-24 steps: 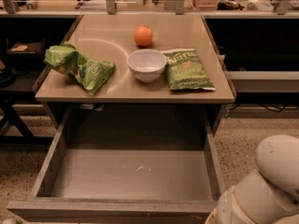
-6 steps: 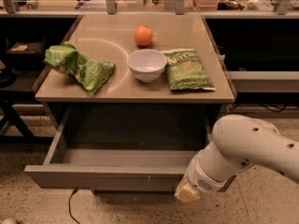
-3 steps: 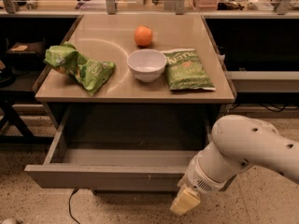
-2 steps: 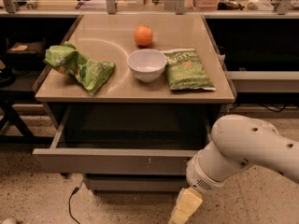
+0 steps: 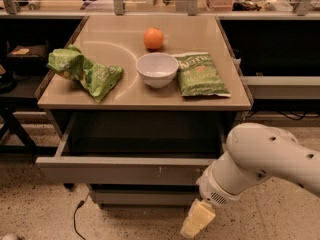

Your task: Close top drawer

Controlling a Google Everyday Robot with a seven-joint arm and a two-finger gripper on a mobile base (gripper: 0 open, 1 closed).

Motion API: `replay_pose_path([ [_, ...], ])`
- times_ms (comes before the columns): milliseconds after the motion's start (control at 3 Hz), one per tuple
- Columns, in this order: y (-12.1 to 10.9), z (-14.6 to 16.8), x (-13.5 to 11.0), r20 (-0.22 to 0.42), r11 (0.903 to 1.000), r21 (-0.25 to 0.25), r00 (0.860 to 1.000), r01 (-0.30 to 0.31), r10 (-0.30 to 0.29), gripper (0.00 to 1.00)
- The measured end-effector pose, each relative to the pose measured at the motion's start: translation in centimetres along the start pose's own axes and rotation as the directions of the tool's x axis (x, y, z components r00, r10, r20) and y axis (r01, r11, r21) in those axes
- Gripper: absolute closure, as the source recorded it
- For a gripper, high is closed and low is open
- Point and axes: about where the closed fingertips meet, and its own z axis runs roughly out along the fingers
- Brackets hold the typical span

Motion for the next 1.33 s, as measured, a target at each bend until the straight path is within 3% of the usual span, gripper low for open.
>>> replay_pose_path([
  [1000,-0.1,0.1,-0.2,0.001,1.0,0.003,1.0,0.008,-0.008,0.88],
  [1333,-1.8,-0.1,-1.5,-0.005,0.9981,0.055,1.0,0.029,-0.029,1.0],
])
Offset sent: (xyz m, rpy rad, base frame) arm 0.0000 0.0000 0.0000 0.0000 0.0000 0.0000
